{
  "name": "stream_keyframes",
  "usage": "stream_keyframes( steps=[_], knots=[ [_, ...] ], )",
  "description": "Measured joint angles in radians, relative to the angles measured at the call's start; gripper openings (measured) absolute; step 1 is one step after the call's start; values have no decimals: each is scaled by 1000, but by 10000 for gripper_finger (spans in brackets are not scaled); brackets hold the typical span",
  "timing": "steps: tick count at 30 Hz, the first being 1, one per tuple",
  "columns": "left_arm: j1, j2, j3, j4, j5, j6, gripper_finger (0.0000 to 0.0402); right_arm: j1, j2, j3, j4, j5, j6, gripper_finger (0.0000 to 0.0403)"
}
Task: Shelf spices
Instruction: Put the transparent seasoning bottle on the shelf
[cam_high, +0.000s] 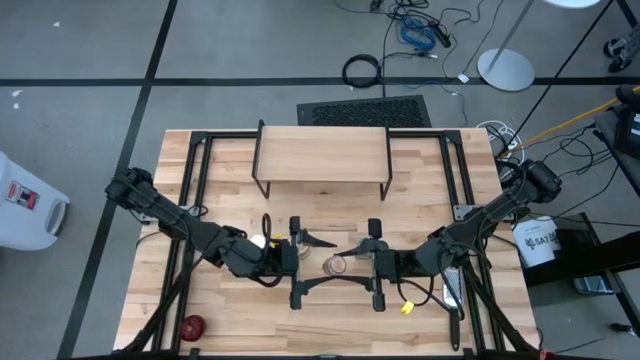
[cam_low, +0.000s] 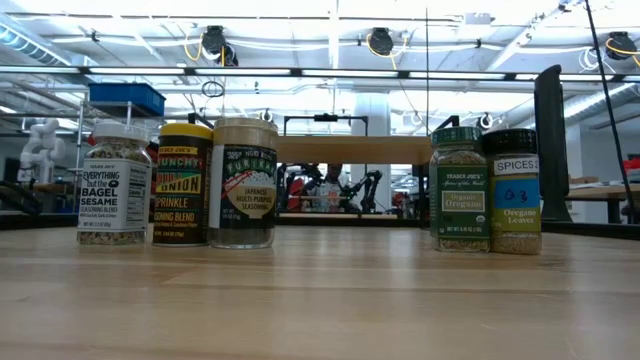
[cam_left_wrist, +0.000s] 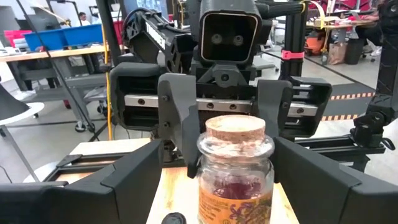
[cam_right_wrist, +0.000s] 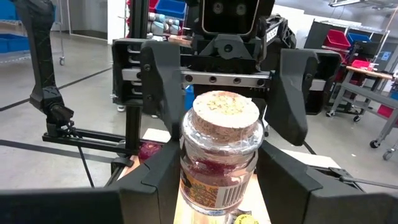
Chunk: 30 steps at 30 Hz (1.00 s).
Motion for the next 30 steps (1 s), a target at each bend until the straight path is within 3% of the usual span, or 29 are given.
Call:
stream_keyframes(
  steps=[24,30],
  knots=[
    [14,23,0,28,25,8,304,-4,1,0,-3,-2,0,167],
    [23,23,0,29,20,8,265,-5,1,0,-4,4,0,167]
  ],
)
